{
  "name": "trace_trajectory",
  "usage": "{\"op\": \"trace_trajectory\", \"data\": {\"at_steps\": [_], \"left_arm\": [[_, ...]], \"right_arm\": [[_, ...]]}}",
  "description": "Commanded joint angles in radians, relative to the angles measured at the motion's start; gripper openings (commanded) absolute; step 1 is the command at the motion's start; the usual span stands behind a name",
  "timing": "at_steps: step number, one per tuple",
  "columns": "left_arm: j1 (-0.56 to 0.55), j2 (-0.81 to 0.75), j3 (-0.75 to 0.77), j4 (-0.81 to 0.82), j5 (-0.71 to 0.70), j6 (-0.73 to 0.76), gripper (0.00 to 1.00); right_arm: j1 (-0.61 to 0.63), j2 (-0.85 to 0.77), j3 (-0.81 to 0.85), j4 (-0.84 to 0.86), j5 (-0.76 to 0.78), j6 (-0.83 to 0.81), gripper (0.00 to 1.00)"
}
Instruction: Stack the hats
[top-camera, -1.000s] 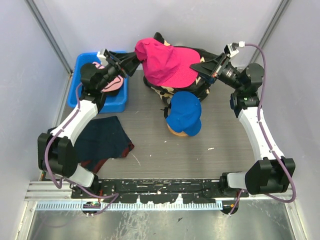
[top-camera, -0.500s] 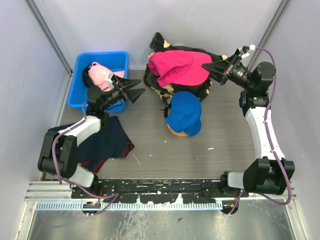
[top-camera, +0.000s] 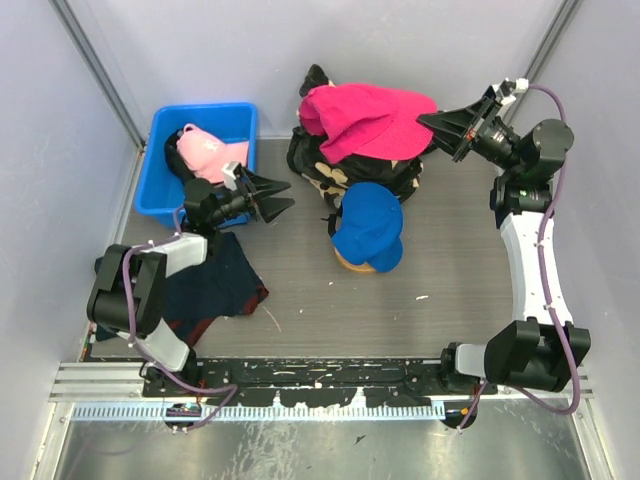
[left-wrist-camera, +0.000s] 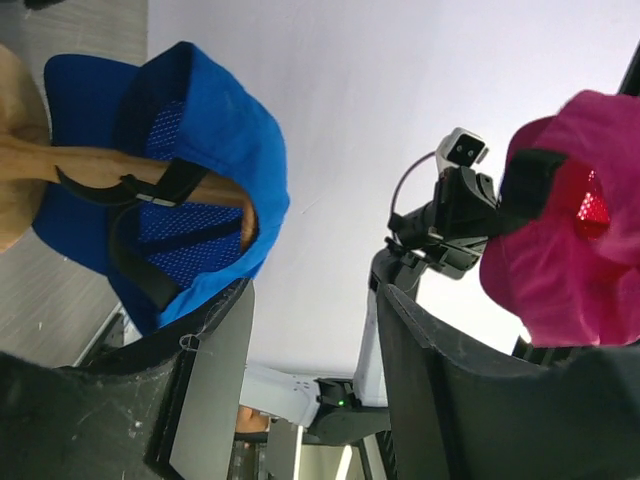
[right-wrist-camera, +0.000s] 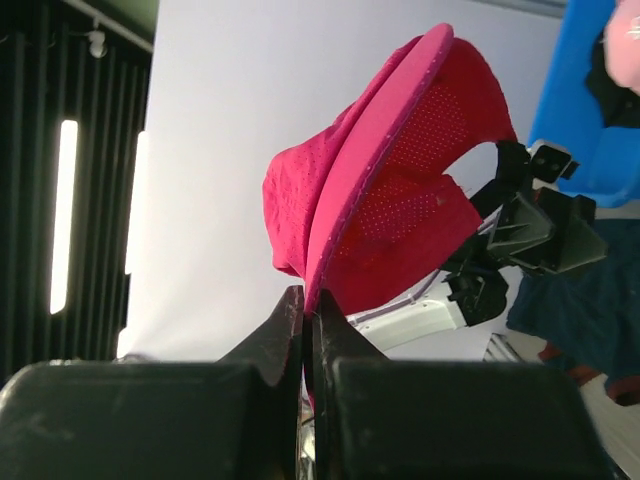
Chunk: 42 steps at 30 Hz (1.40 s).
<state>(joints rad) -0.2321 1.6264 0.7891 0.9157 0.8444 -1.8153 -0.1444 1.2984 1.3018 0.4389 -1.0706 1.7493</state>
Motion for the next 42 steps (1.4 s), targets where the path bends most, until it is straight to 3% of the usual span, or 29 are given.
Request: {"op": "trace_trajectory", "data": {"at_steps": [1,7,12,23,33,42], "left_arm": [[-0.043,0.054,0.011,0.016,0.059,0.087,0.59],[-0.141,0.146,0.064,0.010,0.073,0.139,0.56],[-0.151,0.173,0.054,-0.028,0.077,0.196,0.55],[-0.195,0.130,0.187,-0.550,0.020,0.607,0.55],[-0.225,0.187,0.183,-0.440,-0.022,0.553,0.55],[-0.262,0.244,0.268,-0.445,-0.061,0.542,0.57]], "right_arm": [[-0.029,-0.063,0.039,-0.187,-0.032,-0.172,0.01],[-0.036,-0.080,-0.003,-0.215,-0.030,-0.203,0.01],[-0.045,-0.094,-0.012,-0.230,-0.032,-0.213,0.01],[-0.054,-0.113,-0.023,-0.229,-0.032,-0.209,0.01],[-0.057,-0.127,-0.046,-0.223,-0.032,-0.210,0.01],[-0.058,-0.137,-0.060,-0.217,-0.038,-0.207,0.01]]}}
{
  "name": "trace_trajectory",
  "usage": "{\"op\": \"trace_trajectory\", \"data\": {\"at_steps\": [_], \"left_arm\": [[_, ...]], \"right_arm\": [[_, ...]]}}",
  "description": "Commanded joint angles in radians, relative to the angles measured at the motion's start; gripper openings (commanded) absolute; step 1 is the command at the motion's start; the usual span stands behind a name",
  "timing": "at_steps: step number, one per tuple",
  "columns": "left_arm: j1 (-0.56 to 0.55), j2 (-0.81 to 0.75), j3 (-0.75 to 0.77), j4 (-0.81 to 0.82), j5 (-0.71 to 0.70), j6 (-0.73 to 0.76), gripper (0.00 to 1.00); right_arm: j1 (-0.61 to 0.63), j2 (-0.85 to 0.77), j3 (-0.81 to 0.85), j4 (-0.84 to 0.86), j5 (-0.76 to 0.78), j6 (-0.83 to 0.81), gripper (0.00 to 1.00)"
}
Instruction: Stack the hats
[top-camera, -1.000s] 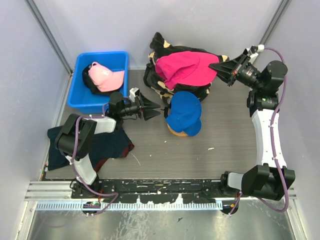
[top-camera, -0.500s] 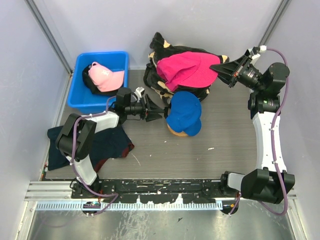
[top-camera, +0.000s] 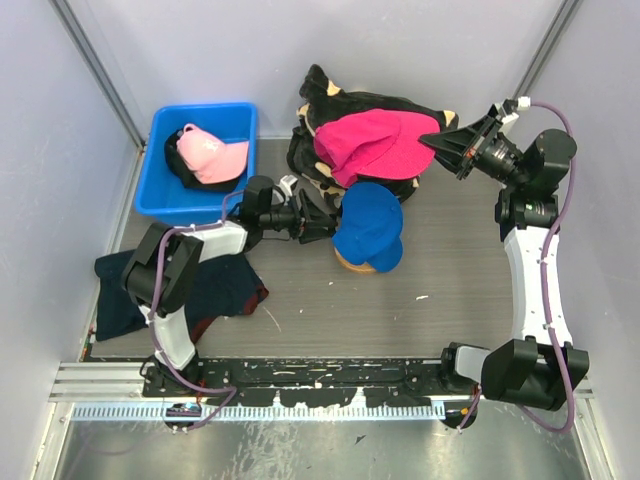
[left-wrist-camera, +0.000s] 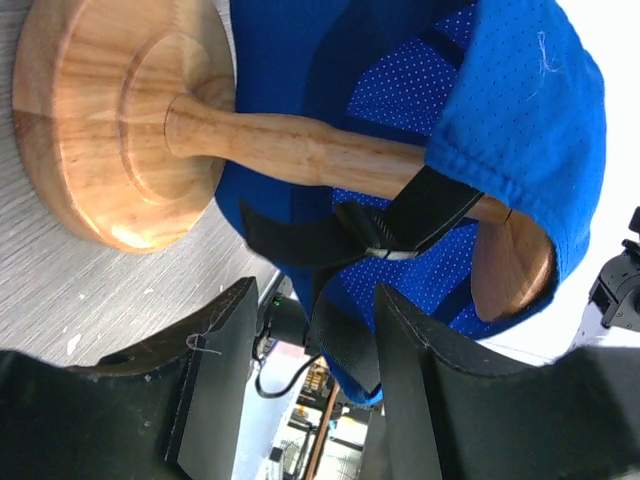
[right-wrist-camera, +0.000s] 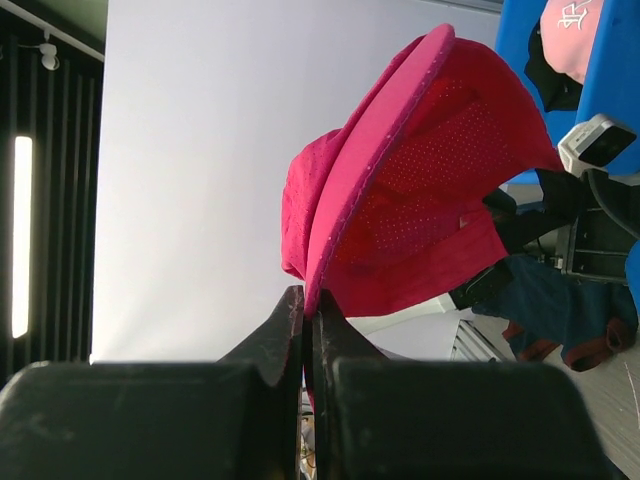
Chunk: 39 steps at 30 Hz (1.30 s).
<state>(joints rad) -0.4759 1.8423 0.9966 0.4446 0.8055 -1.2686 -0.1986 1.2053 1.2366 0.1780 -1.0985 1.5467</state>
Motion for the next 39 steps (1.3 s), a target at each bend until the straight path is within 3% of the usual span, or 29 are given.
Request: {"op": "trace_trajectory", "data": {"at_steps": [1,4,7,11,14,25,36,39], "left_arm": [[-0.022,0.037,0.069,0.026,-0.028,-0.007,0.57],[-0.031,0.058,0.090,0.029,-0.042,-0.017,0.54],[-0.035,0.070,0.095,0.032,-0.058,-0.030,0.32],[-0.035,0.065,0.061,0.038,-0.070,-0.034,0.15],[-0.035,0.064,0.017,0.046,-0.072,-0.030,0.09],[-0.035,0.151,-0.141,0.164,-0.080,-0.062,0.04],[-0.039,0.178,-0.077,0.192,-0.067,-0.114,0.04],[-0.042,0.180,-0.062,0.188,-0.062,-0.119,0.04]], "right_arm": [[-0.003,-0.045,0.002,0.046,-0.012,-0.004,0.01],[-0.003,-0.048,-0.004,0.056,-0.013,0.003,0.01],[0.000,-0.051,-0.016,0.058,-0.016,0.001,0.01],[0.019,-0.060,-0.055,0.050,-0.021,-0.012,0.01],[0.046,-0.085,-0.099,-0.018,-0.005,-0.067,0.01],[0.071,-0.125,-0.229,-0.102,-0.004,-0.155,0.01],[0.081,-0.097,-0.298,-0.224,0.020,-0.297,0.01],[0.113,-0.077,-0.323,-0.168,0.014,-0.286,0.01]]}}
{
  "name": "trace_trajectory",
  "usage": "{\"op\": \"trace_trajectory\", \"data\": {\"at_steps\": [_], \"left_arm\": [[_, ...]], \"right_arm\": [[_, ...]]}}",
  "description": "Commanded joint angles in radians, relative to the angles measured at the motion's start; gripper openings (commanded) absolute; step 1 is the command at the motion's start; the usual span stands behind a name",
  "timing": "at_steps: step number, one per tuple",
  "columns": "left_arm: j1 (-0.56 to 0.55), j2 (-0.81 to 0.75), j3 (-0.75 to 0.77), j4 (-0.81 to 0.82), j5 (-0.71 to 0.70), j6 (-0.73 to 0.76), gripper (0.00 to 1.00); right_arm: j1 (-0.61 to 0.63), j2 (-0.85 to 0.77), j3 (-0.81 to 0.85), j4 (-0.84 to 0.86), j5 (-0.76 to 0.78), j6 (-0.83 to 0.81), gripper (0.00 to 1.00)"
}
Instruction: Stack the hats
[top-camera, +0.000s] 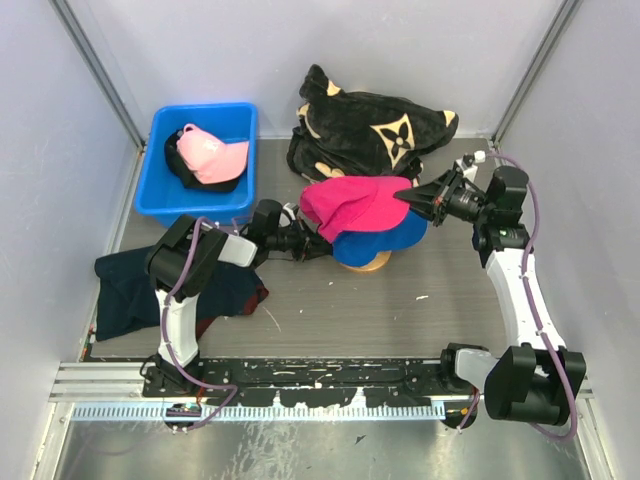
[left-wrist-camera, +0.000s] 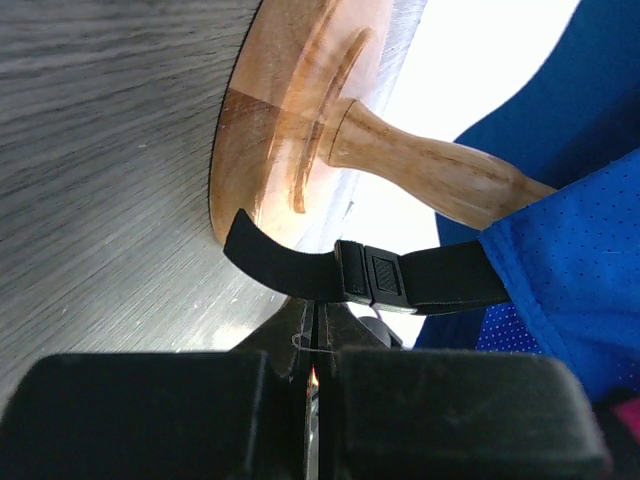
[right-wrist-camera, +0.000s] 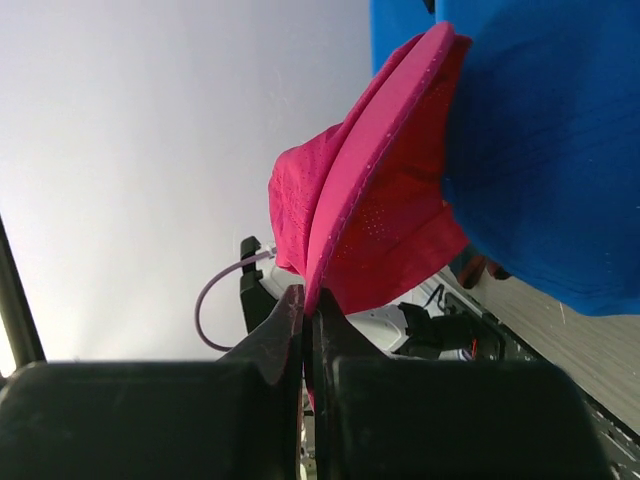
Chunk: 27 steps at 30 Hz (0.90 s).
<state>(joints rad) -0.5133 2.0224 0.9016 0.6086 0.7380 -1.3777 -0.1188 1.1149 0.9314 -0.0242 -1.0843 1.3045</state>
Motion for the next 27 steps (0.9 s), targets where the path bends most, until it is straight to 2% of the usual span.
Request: {"op": "trace_trajectory", "data": {"at_steps": [1,4,9,19,25,27], "left_arm": [[-0.005,-0.001,0.035,0.025,0.006,-0.010,0.05],[-0.008,0.000,0.044,0.023,0.004,-0.013,0.04],[-0.011,0.008,0.058,0.033,0.004,-0.029,0.04],[-0.011,0.025,0.039,0.047,-0.003,-0.040,0.04],[-0.011,0.050,0.004,0.063,-0.003,-0.041,0.03],[-0.011,0.060,-0.008,0.070,-0.003,-0.040,0.03]], "right_arm": [[0.042,0.023,-0.015,0.036,0.004,-0.044,0.01],[0.053,0.053,0.007,0.018,0.008,-0.072,0.01],[0.046,0.102,0.071,-0.177,0.035,-0.269,0.01],[-0.025,0.154,0.086,-0.299,0.059,-0.462,0.01],[-0.041,0.155,0.050,-0.312,0.058,-0.491,0.01],[-0.041,0.151,0.045,-0.258,0.034,-0.451,0.01]]}}
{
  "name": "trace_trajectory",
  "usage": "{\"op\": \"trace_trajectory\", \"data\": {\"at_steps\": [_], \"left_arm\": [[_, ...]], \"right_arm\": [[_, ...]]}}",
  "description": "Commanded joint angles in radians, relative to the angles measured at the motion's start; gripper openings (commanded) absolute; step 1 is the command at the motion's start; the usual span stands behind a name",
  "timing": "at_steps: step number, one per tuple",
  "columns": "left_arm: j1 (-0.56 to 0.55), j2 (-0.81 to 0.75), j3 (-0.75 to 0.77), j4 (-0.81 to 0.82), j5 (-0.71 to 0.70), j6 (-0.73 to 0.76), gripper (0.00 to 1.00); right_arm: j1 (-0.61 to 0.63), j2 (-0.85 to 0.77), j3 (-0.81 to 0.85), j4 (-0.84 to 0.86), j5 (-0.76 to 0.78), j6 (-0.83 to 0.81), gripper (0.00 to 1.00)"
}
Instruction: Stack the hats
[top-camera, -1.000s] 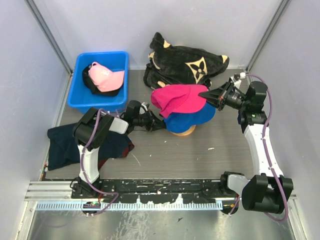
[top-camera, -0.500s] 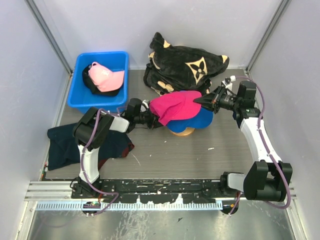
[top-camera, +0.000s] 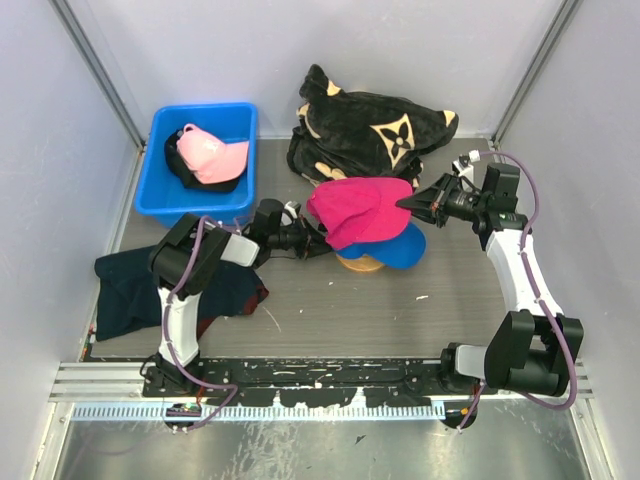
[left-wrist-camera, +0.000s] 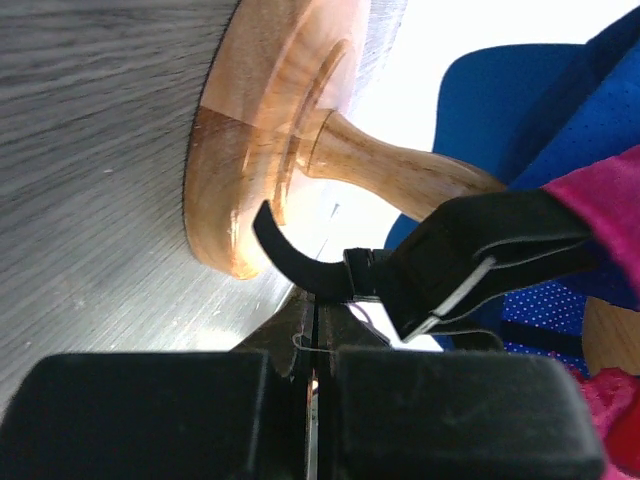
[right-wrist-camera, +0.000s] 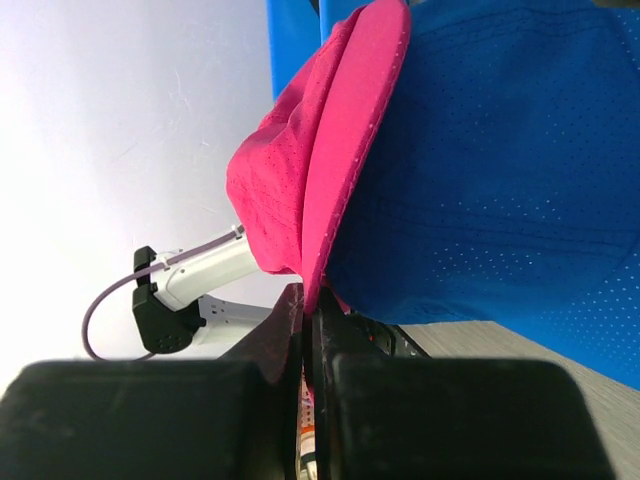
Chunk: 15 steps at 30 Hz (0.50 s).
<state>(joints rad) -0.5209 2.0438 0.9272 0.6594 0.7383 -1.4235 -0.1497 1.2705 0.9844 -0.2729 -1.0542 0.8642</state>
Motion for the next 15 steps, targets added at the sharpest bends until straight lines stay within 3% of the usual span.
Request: {"op": "trace_trajectory", "data": {"at_steps": [1,6,15], "left_arm": [[-0.004,0.043,-0.038,0.024,-0.004,0.006,0.03],[-0.004,0.068,-0.053,0.037,0.001,0.006,0.03],[-0.004,0.078,-0.057,0.043,0.003,0.004,0.03]], "right_arm": [[-0.010,-0.006,-0.012,0.028,-0.011,0.023,0.01],[0.006,-0.011,-0.004,0.242,-0.069,0.202,0.01],[-0.002,0.006,0.001,0.144,-0.049,0.141,0.01]]}}
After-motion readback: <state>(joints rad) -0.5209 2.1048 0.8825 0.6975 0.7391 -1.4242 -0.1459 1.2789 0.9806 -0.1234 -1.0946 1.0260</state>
